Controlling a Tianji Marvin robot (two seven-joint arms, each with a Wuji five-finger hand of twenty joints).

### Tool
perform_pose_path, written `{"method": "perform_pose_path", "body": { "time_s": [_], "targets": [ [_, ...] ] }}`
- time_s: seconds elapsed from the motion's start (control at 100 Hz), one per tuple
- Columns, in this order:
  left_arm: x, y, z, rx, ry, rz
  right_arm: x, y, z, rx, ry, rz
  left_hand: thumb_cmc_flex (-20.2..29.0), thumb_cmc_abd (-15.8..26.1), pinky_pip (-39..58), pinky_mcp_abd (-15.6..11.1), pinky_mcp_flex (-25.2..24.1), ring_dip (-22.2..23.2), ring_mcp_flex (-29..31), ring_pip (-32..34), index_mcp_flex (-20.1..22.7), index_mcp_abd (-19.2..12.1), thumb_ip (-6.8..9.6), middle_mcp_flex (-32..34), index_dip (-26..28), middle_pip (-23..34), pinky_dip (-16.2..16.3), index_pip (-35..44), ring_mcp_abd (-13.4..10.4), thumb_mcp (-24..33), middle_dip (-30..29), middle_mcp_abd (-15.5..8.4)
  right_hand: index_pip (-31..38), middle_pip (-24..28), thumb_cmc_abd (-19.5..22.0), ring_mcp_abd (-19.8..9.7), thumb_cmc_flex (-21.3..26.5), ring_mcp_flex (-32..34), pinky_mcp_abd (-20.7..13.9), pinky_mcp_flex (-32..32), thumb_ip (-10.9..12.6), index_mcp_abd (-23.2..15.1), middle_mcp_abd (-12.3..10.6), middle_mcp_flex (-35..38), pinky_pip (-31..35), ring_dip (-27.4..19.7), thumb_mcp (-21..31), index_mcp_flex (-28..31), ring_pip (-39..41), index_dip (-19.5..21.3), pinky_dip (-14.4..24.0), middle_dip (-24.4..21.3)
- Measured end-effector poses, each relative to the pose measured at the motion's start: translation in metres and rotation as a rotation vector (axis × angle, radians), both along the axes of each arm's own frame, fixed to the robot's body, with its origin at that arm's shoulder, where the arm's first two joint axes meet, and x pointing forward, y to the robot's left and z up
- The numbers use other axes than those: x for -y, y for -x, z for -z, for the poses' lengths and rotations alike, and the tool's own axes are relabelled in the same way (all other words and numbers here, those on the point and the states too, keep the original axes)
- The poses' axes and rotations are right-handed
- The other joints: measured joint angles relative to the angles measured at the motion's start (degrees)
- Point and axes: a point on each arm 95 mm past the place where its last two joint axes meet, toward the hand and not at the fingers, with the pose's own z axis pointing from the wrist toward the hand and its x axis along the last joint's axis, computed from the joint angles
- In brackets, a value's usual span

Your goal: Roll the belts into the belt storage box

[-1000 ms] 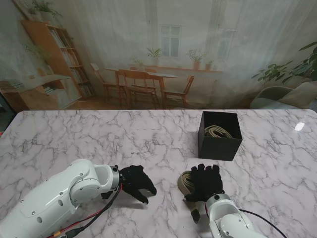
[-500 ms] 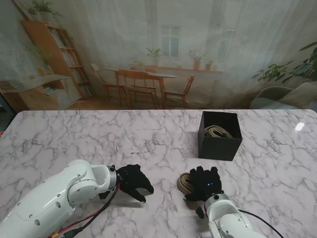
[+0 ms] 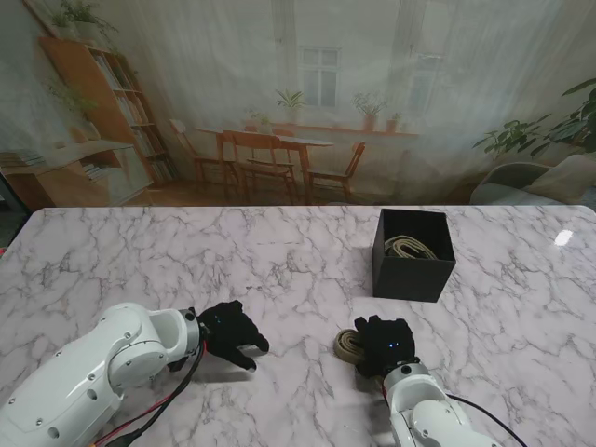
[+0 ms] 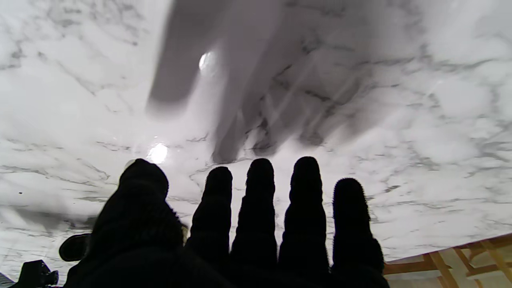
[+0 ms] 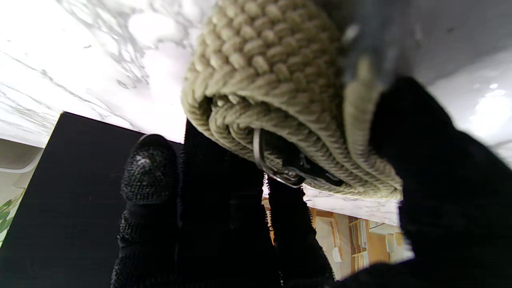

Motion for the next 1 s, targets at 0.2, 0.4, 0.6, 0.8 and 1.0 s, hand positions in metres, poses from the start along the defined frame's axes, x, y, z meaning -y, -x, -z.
{"method": "perform_pose_path", "body": {
  "time_s": [0.2, 0.4, 0.6, 0.8, 1.0],
  "targets": [
    [-0.016, -0.001, -0.008, 0.06, 0.002, -0.048, 0.0, 0.0, -0.001, 0.031, -0.054, 0.003, 0.0, 0.0, 0.0, 0.02, 0.0, 0.0, 0.62, 0.0, 0.0, -0.01, 0.0, 0.0, 0.01, 0.0, 0.0, 0.0, -0.18, 0.0, 0.01, 0.03, 8.47, 0.24, -2.78, 0.0, 2.64, 5.7, -0.4, 5.89, -8.68, -1.63, -1.48, 8.52, 2.13, 0.02, 1.23, 1.96, 0.06, -11.21, -0.46, 0.52],
    [-0.036, -0.005, -0.019, 0.148, 0.022, -0.112, 0.002, -0.002, -0.006, 0.078, -0.082, -0.015, 0.0, 0.0, 0.0, 0.05, 0.0, 0.0, 0.63, 0.0, 0.88, -0.06, 0.0, 0.01, 0.09, 0.01, 0.0, 0.0, -0.21, 0.0, 0.01, 0.02, 9.29, 0.19, -5.48, 0.0, 2.8, 8.73, -0.59, 8.3, -10.13, -4.33, -2.05, 12.44, 2.71, 0.02, 1.16, 5.46, 0.06, -12.43, -0.7, 0.02],
    [-0.056, -0.011, -0.025, 0.226, 0.036, -0.224, 0.009, -0.002, -0.026, 0.133, -0.099, -0.047, 0.0, 0.0, 0.01, 0.58, 0.01, 0.0, 0.63, 0.0, 0.9, -0.09, 0.0, 0.01, 0.62, 0.01, 0.0, 0.0, -0.24, 0.0, 0.02, 0.03, 9.31, 0.17, -6.73, 0.0, 2.8, 9.49, -0.59, 8.71, -10.25, -4.98, -2.2, 13.39, 3.02, 0.56, 1.16, 6.84, 0.06, -12.82, -0.71, 0.0],
    [-0.075, -0.012, -0.028, 0.29, 0.039, -0.298, 0.015, -0.009, -0.067, 0.27, -0.111, -0.104, -0.04, 0.0, 0.01, 0.62, 0.03, 0.0, 0.67, 0.0, 2.77, -0.28, 0.0, 0.01, 1.68, 0.02, 0.0, 1.84, 0.17, 0.0, 0.02, 0.06, 9.31, 0.17, -6.78, 0.0, 2.8, 9.49, -0.58, 8.71, -10.25, -4.99, -2.23, 13.41, 3.03, 0.78, 1.16, 7.13, 0.06, -12.82, -0.71, 0.0],
    [-0.087, -0.014, -0.026, 0.369, 0.057, -0.335, 0.025, -0.031, -0.118, 0.405, -0.11, -0.148, -0.27, 0.65, 0.01, 0.67, 0.04, 0.0, 0.68, 0.0, 4.53, -0.16, 0.0, 0.13, 7.36, 0.02, 0.0, 7.29, 0.19, 0.0, 0.02, 0.69, 9.31, 0.17, -6.78, 0.0, 2.8, 9.49, -0.58, 8.71, -10.25, -5.02, -2.27, 13.42, 3.04, 0.91, 1.16, 7.17, 0.06, -12.82, -0.71, 0.01]
  ]
}}
